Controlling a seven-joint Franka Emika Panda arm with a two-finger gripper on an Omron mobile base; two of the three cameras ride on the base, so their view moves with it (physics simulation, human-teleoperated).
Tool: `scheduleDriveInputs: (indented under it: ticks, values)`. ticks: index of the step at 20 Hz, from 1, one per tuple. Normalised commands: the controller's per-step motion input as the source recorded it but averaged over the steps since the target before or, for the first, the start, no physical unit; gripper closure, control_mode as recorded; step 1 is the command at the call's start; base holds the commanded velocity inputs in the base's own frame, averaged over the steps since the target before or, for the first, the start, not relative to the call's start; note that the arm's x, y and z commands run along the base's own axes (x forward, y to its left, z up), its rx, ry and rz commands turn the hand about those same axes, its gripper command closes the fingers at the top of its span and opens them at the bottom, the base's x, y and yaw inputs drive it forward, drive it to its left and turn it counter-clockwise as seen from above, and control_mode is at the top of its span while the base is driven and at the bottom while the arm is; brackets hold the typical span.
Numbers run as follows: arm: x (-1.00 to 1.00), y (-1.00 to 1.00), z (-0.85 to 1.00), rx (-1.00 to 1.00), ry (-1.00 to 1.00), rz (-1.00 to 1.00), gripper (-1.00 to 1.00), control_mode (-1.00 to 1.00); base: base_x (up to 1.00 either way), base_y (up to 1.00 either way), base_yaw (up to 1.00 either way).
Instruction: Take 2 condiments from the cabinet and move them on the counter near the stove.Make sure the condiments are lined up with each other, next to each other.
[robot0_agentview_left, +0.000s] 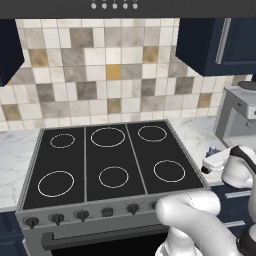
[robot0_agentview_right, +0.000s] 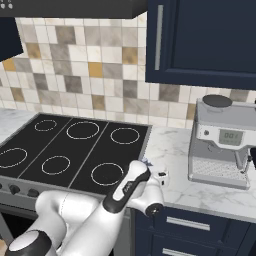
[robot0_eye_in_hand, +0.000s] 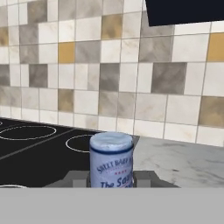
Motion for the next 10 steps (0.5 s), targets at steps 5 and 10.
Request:
scheduleDriveInputs:
  ticks: [5,10]
  values:
    - [0.04,-0.03,-0.19,0.00,0.00,0.00,1.00,-1.00,0.00,0.00,0.00]
    - [0.06,0.00,-0.18,0.00,0.00,0.00,1.00,-1.00,0.00,0.00,0.00]
